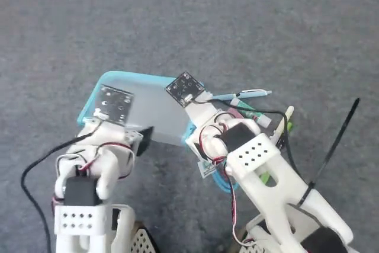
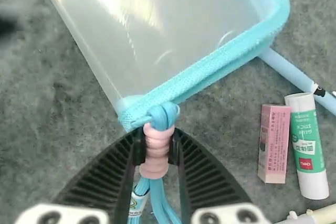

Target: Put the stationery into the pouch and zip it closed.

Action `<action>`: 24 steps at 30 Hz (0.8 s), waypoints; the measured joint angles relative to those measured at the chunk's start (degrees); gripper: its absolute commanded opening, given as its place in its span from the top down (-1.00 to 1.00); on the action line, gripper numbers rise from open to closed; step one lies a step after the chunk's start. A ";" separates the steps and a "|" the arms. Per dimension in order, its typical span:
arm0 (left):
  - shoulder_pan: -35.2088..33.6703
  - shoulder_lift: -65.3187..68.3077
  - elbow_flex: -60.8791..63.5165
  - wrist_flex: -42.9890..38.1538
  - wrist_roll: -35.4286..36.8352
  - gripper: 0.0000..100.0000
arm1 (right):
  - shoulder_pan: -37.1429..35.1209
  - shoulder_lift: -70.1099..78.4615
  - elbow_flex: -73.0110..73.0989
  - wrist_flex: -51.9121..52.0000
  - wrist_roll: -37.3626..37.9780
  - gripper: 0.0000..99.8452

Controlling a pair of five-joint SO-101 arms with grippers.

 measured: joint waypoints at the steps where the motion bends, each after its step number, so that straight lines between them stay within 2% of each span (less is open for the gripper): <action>1: 1.41 0.00 0.00 0.00 0.00 0.29 | 0.00 0.00 -0.53 0.62 0.00 0.99; 10: 15.91 -0.09 3.60 0.00 -1.67 0.25 | 0.09 0.00 -2.55 4.22 1.58 0.99; 17: 17.23 -0.09 7.30 -2.29 -2.11 0.26 | -0.35 -4.04 -2.55 8.53 2.37 0.99; 20: 17.23 -0.09 8.53 -4.57 -1.93 0.26 | -2.90 -6.59 -2.55 11.69 2.46 0.99; 24: 17.23 -0.09 8.97 -7.21 1.93 0.26 | -4.13 -9.05 -2.55 12.84 2.29 0.99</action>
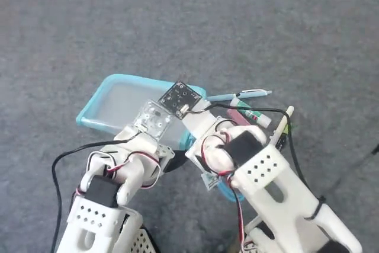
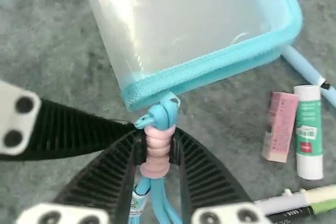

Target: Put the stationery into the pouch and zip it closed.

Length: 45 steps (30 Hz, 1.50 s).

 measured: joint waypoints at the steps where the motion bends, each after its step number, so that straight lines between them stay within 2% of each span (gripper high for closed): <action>1: 0.00 0.00 0.09 -0.44 1.32 0.26 | 0.09 -0.35 0.00 0.00 0.00 0.99; 7: 0.00 0.09 2.37 -3.16 6.42 0.26 | 0.09 -0.97 -0.35 0.00 -1.14 0.99; 14: -0.09 0.09 2.64 -3.87 6.86 0.26 | 0.09 -0.97 -0.35 0.00 -1.32 0.99; 20: -5.54 0.09 2.64 -5.89 7.03 0.26 | -0.35 -0.97 -0.35 0.00 -1.41 0.99; 25: -7.03 0.00 2.64 -6.77 7.12 0.26 | 0.00 -0.97 -0.35 0.00 -1.41 0.99; 39: -13.63 0.00 3.96 -6.77 7.12 0.26 | 8.97 -0.97 -0.35 0.00 -0.62 0.99; 45: -14.77 0.00 3.96 -6.77 6.59 0.25 | 9.41 -0.97 -0.35 0.00 -0.44 0.99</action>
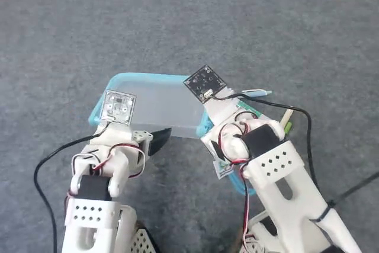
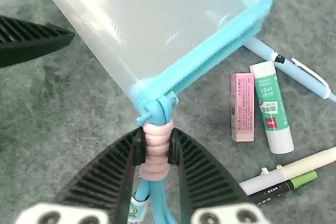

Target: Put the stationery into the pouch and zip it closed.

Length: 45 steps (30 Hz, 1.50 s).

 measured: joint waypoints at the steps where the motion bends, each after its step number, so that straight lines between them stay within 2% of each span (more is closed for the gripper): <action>1: 0.88 0.00 0.00 0.00 -0.44 0.25 | -0.44 0.00 0.00 0.00 0.00 0.99; 8: 6.33 0.09 -1.76 2.64 -0.53 0.14 | -2.37 0.00 0.00 -1.41 -0.70 0.99; 20: 7.03 -0.62 -2.55 3.87 -0.35 0.15 | -8.79 0.00 0.00 -6.15 -1.67 0.99; 25: 8.97 -9.41 -2.29 8.44 -1.41 0.15 | -8.79 0.00 0.00 -6.51 -1.67 0.99; 30: 9.76 -17.76 0.62 8.97 -3.25 0.18 | -9.32 -0.09 0.00 -6.51 -1.67 0.99; 36: 10.55 -15.03 0.62 8.53 -3.69 0.18 | -12.57 -0.62 -0.44 -6.59 -1.67 0.99; 45: 9.32 -1.23 0.62 0.44 -3.69 0.18 | -14.24 -0.70 -0.70 -6.15 -1.49 0.99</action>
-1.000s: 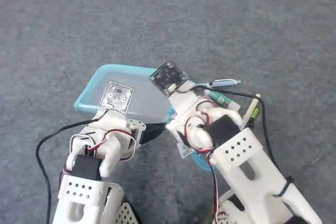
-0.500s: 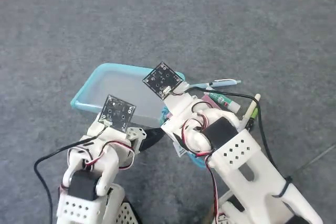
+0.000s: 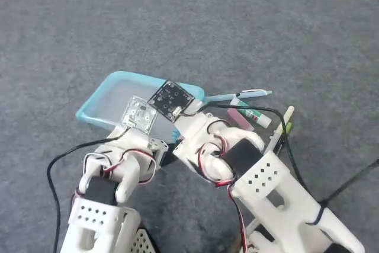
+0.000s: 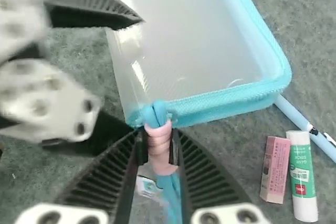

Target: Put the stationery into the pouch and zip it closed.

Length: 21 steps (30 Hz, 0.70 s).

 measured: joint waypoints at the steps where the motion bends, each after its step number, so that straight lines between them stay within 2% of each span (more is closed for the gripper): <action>1: -0.35 1.14 0.00 -0.53 0.00 0.18 | 0.00 0.00 0.00 0.18 0.00 0.99; 21: -10.46 4.04 0.00 -2.37 -1.23 0.18 | 9.05 0.09 0.00 2.02 3.34 0.99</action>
